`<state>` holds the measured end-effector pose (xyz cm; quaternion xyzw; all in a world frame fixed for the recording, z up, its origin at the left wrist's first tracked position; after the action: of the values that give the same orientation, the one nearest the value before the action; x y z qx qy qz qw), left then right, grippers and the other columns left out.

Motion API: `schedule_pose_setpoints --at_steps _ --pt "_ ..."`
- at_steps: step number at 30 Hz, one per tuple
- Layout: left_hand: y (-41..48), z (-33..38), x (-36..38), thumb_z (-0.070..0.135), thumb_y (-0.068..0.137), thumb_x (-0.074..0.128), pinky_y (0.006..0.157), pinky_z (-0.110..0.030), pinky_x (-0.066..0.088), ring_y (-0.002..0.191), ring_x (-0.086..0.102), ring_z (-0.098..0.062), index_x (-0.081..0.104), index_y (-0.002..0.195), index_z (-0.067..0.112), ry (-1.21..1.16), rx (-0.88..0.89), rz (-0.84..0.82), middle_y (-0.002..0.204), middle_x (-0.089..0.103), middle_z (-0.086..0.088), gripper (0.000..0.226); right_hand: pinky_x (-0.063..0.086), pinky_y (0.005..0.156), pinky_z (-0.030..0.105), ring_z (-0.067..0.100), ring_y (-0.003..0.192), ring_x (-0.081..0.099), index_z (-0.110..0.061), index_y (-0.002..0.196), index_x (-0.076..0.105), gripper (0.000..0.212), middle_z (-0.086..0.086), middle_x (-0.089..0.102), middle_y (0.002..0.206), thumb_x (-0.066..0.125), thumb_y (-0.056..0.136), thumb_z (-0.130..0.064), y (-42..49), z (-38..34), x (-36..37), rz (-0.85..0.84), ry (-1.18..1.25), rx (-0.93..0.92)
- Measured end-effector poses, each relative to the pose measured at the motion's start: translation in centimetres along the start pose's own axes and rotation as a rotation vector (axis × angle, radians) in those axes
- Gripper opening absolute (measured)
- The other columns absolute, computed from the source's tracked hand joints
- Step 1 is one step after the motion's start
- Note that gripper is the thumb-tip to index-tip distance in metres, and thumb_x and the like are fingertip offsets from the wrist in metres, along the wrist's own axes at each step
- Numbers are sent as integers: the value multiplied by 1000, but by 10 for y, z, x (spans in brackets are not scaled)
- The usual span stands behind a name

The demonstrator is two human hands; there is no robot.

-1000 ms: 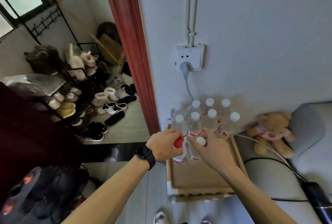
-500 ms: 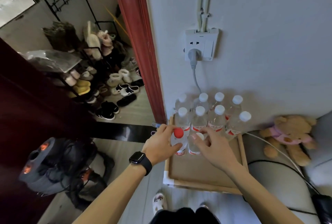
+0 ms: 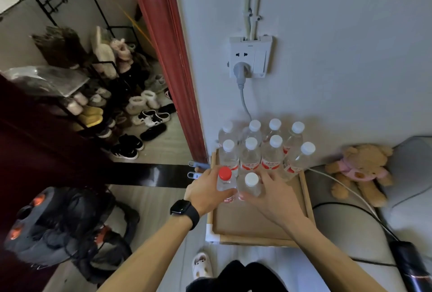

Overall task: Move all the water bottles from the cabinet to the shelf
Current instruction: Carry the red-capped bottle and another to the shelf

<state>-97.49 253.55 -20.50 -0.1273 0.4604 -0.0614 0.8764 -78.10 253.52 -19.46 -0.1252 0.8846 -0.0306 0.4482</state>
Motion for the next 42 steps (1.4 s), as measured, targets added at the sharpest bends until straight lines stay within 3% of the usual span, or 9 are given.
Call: schedule_pose_setpoints --at_steps 3,7,14,19,22,27,32,36,42 --pt "0 4 -6 58 77 65 60 -12 34 85 60 -7 54 116 35 -45 46 11 101 61 16 46 49 84 33 18 109 60 -37 136 44 80 -6 56 132 54 70 -81 1 -7 -6 43 0 -43" --pt "0 5 -3 43 76 76 65 -3 28 89 51 2 55 123 34 -147 79 -36 109 59 20 52 40 73 26 17 102 61 -35 128 50 72 -6 62 121 48 72 -80 -4 -16 -16 158 -22 -102" --pt "6 6 -3 36 76 77 73 -19 43 98 61 -9 54 119 32 -225 60 -36 108 62 13 49 37 71 26 23 102 63 -33 126 45 69 0 60 125 48 73 -79 -2 -16 -16 232 -22 -90" --pt "4 7 3 41 74 78 87 -31 51 110 58 -12 45 129 33 -186 71 31 128 55 10 64 50 84 36 19 113 57 -42 131 34 81 -8 45 138 67 65 -74 3 12 4 5 57 28" --pt "2 1 10 46 72 79 88 -36 54 112 59 -14 36 135 35 -170 53 28 137 48 9 77 51 83 36 20 106 61 -46 140 21 90 -6 49 140 71 67 -61 1 24 15 -137 49 28" --pt "5 -1 12 51 72 78 71 -25 45 94 57 -11 39 130 31 -153 34 41 127 55 3 72 54 90 40 17 113 61 -40 136 34 65 -11 59 133 70 83 -50 3 23 15 -80 178 -9" --pt "10 0 11 46 79 76 78 -27 47 103 64 -16 41 134 28 -179 51 19 125 61 4 68 55 90 44 17 114 60 -32 137 36 69 -7 60 130 72 82 -51 7 29 17 -43 220 39" --pt "9 -1 9 41 80 76 80 -28 47 107 63 -16 42 133 31 -194 78 5 124 61 7 64 55 88 42 16 107 63 -39 138 30 67 -9 60 128 69 84 -51 5 27 20 -27 225 29" --pt "8 0 7 45 76 76 78 -26 48 104 63 -13 40 132 33 -201 67 0 120 60 11 67 55 92 43 -1 88 66 -43 139 32 72 -13 54 137 71 81 -54 12 30 20 -95 249 22"
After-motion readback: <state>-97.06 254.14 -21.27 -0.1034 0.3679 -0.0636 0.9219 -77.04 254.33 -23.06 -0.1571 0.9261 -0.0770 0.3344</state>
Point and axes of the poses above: each hand's wrist, its own y-axis towards the middle knuckle, its own x-axis out of the palm, z = x × y, the point moved 8 cm from there along y, towards the middle knuckle
